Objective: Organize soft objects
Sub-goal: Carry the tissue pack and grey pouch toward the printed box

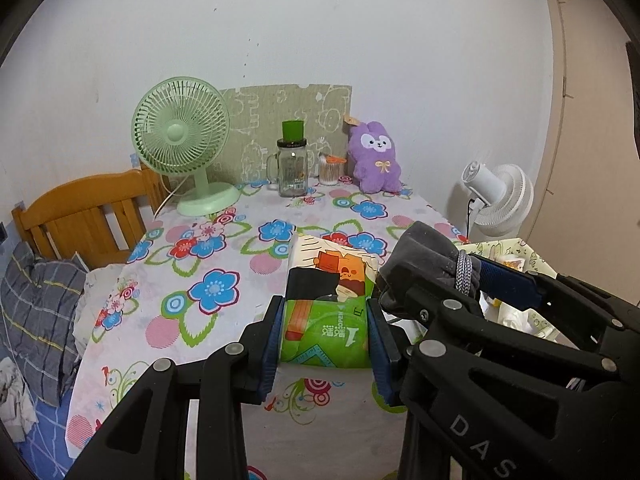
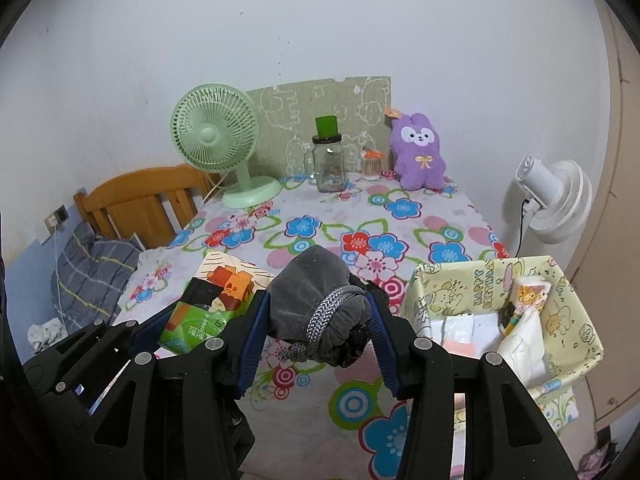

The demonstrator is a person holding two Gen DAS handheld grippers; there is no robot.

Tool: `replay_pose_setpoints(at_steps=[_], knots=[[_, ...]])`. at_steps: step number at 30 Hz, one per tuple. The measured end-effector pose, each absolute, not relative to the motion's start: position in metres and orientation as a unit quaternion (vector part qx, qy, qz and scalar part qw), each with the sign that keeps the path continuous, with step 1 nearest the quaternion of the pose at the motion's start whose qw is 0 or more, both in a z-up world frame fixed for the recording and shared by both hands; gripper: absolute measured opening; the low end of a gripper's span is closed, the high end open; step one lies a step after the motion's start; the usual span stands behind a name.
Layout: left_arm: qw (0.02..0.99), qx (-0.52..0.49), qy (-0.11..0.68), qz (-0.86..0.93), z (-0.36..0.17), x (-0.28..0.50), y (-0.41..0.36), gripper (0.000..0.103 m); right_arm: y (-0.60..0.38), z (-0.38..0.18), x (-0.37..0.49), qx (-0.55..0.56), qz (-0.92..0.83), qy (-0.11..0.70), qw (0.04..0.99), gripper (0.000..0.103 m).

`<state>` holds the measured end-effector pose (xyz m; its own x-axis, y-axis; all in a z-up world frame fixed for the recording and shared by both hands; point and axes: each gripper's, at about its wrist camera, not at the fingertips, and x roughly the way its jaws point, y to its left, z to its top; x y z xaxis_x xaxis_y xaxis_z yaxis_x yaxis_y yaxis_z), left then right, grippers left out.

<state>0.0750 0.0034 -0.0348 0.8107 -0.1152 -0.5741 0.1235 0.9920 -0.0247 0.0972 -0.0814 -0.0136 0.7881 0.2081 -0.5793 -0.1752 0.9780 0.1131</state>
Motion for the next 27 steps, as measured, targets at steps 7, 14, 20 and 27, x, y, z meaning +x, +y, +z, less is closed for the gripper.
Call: replay_pose_setpoints(at_steps=[7, 14, 20, 27], knots=[[0.953, 0.007, 0.295, -0.067, -0.028, 0.075, -0.005, 0.04, -0.092, -0.007, 0.096, 0.032, 0.095, 0.301, 0.948, 0.052], [0.954, 0.008, 0.29, -0.077, -0.026, 0.078, -0.021, 0.04, -0.106, -0.002, 0.094, 0.025, 0.086, 0.296, 0.951, 0.052], [0.954, 0.011, 0.289, -0.084, -0.024, 0.081, -0.036, 0.04, -0.122, 0.0, 0.097, 0.028, 0.079, 0.294, 0.952, 0.052], [0.953, 0.014, 0.285, -0.098, -0.023, 0.089, -0.057, 0.04, -0.142, 0.0, 0.101, 0.031, 0.066, 0.291, 0.954, 0.052]])
